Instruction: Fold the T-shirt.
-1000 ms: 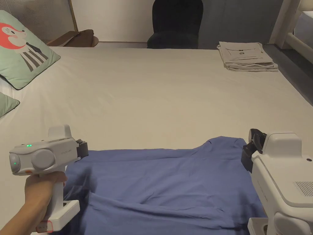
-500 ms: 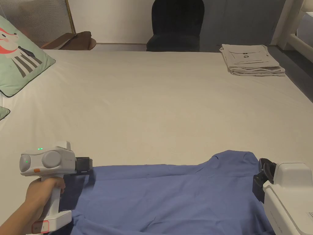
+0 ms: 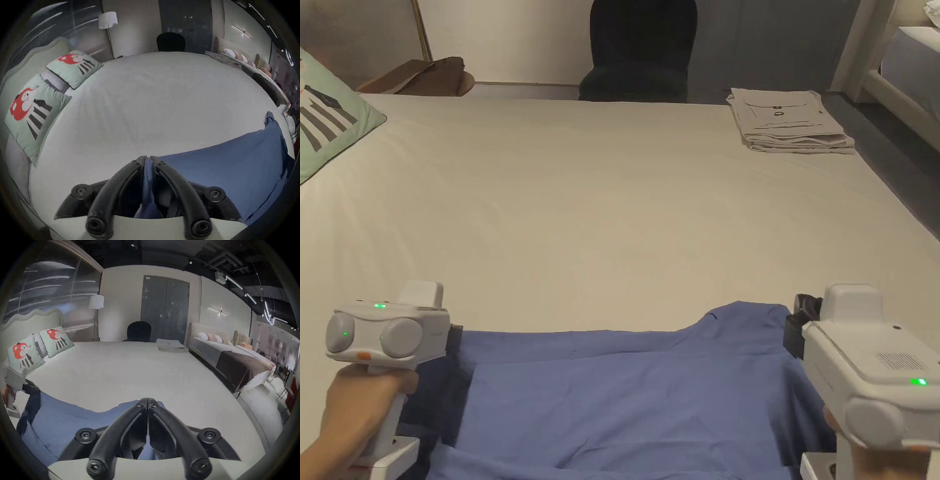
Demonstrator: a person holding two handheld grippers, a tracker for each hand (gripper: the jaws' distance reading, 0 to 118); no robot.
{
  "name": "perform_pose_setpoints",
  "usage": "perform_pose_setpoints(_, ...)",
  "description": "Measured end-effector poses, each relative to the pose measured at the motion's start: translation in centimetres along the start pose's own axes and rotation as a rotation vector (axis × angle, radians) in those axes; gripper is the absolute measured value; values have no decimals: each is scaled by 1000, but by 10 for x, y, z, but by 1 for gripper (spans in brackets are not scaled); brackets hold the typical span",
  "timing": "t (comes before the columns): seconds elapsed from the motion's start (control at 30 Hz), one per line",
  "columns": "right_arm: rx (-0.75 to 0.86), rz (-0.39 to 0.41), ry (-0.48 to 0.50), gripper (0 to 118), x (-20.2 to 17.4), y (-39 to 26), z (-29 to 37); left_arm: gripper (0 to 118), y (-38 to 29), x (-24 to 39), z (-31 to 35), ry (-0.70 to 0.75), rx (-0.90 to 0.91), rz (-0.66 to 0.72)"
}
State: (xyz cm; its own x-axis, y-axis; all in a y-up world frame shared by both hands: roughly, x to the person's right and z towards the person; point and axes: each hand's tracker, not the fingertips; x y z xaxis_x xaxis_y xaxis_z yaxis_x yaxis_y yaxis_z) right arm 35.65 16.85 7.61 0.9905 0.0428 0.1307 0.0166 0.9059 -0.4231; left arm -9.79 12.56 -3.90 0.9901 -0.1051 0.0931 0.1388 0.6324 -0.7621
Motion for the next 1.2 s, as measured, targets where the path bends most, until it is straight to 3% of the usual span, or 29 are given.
perform_pose_setpoints(0.07,-99,-19,8,1,11,3,-31,3,1,-2,14,-16,33,-2)
perform_pose_setpoints(0.1,-155,-23,10,10,16,4,-48,3,2,-4,20,-36,50,6)
perform_pose_setpoints(0.13,-204,-56,21,28,23,3,-66,2,3,-5,24,-50,62,21)
perform_pose_setpoints(0.2,-312,-53,26,83,30,2,-98,2,5,-9,30,-65,72,33)
perform_pose_setpoints(0.23,-350,-78,22,94,34,-2,-112,2,5,-10,31,-70,76,36)
perform_pose_setpoints(0.27,-391,-65,1,98,35,-4,-125,2,7,-9,30,-70,72,35)
perform_pose_setpoints(0.5,-472,-45,-27,97,37,-19,-156,2,5,-17,25,-81,65,49)
perform_pose_setpoints(0.57,-494,-49,-9,91,36,-23,-160,2,4,-18,23,-85,63,58)
perform_pose_setpoints(0.7,-475,-13,18,39,26,-27,-149,2,0,-19,23,-86,59,66)
perform_pose_setpoints(0.73,-478,10,17,14,24,-25,-146,2,-1,-19,22,-84,56,67)
perform_pose_setpoints(0.77,-479,26,50,7,19,-23,-140,2,-2,-20,22,-82,53,68)
perform_pose_setpoints(0.97,-331,33,73,6,22,-1,-80,2,-16,-25,38,-81,75,124)
perform_pose_setpoints(1.2,-189,-83,167,6,44,17,26,2,-40,-41,82,-91,123,195)
